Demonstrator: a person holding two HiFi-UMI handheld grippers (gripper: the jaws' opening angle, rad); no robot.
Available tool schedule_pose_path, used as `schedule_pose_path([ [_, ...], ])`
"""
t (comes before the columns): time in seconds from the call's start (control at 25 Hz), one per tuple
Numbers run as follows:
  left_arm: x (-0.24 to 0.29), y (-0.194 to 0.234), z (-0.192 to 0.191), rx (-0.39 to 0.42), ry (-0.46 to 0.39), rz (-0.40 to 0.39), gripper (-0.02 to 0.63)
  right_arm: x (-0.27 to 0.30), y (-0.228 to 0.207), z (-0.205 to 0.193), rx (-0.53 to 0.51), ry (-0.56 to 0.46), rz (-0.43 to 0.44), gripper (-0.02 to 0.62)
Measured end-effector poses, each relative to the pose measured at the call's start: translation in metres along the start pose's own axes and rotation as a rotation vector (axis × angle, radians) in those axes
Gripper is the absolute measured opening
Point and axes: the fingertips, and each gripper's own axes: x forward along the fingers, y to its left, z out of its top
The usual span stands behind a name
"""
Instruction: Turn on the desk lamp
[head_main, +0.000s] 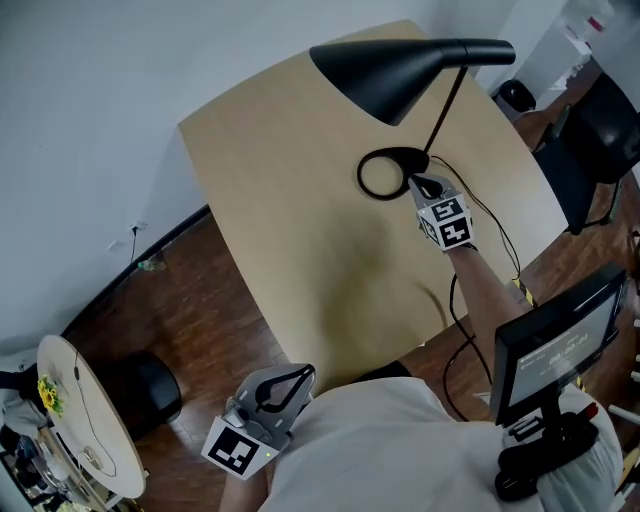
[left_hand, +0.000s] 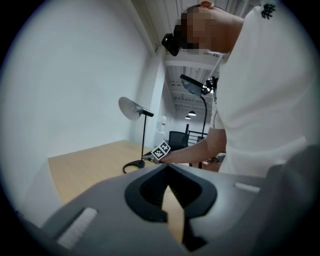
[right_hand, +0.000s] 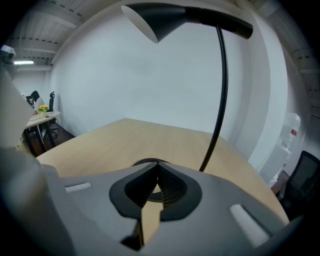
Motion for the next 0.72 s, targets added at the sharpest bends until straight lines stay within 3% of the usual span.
schedule_pose_path([
  [0.36,0.020,0.022,-0.008,-0.058,0.039,0.033,0.017,0.070,-0.045,-0.026,-0.008,0.078,-0.055,0.003],
  [0.72,0.017,0.015,-0.006,-0.100,0.057,0.029,0.017,0.081,-0.061,-0.035,-0.027,0.125,-0.103,0.003],
])
